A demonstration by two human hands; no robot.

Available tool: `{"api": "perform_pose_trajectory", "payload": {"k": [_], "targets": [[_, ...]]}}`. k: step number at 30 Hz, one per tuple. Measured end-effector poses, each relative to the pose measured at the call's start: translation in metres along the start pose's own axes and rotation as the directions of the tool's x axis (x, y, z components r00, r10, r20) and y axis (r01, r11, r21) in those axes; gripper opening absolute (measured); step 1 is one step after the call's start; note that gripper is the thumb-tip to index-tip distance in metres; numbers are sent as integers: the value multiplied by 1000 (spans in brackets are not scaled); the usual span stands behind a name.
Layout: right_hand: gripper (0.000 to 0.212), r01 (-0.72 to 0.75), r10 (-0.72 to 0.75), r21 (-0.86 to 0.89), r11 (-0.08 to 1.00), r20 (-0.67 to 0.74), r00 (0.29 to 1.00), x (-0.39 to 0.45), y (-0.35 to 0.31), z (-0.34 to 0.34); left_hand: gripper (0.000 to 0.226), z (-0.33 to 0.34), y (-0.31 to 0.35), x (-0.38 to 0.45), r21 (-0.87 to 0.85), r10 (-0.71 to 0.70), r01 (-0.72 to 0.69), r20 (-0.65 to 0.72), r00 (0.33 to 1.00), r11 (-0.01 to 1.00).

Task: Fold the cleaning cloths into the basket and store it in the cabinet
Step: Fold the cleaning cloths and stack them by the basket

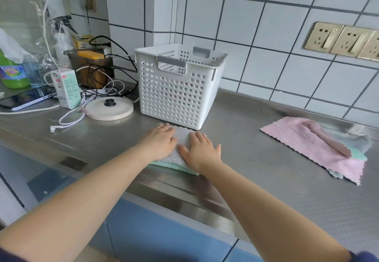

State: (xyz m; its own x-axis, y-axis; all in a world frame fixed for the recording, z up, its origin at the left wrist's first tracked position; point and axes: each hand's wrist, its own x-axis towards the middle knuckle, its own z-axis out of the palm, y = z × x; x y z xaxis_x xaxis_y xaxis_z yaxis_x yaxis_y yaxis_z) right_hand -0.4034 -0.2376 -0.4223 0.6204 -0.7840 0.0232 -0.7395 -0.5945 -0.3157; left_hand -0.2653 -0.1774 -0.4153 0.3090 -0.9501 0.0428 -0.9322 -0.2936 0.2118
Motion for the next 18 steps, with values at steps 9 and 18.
{"api": "perform_pose_trajectory", "payload": {"k": [9, 18], "targets": [[19, 142, -27, 230, 963, -441, 897, -31, 79, -59, 27, -8, 90, 18, -125, 115, -161, -313, 943, 979], [21, -214, 237, 102, 972, -382, 893, -56, 242, -113, 22, 29, 213, 85, -290, 237, -265, -128, 963, 920]]}}
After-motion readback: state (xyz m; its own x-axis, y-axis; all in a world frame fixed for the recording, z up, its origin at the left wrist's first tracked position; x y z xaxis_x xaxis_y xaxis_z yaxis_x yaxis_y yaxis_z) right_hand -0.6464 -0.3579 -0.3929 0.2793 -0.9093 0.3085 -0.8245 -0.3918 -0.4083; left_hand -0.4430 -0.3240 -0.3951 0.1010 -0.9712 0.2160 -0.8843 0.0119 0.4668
